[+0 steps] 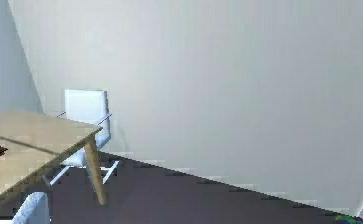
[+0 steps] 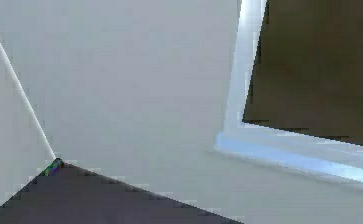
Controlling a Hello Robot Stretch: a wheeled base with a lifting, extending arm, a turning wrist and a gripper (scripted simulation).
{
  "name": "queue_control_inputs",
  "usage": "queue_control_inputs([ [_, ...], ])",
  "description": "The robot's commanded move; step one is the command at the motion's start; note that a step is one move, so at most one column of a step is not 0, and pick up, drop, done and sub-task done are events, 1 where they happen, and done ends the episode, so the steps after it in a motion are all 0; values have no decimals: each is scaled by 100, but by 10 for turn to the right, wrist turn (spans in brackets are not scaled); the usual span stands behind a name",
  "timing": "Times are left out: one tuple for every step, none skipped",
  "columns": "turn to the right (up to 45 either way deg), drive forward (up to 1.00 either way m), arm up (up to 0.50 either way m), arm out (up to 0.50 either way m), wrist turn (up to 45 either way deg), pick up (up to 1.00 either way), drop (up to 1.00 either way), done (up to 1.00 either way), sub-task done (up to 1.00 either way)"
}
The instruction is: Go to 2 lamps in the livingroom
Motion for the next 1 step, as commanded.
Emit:
queue_control_inputs([
  [-450,0,0,0,0,0,0,0,0],
])
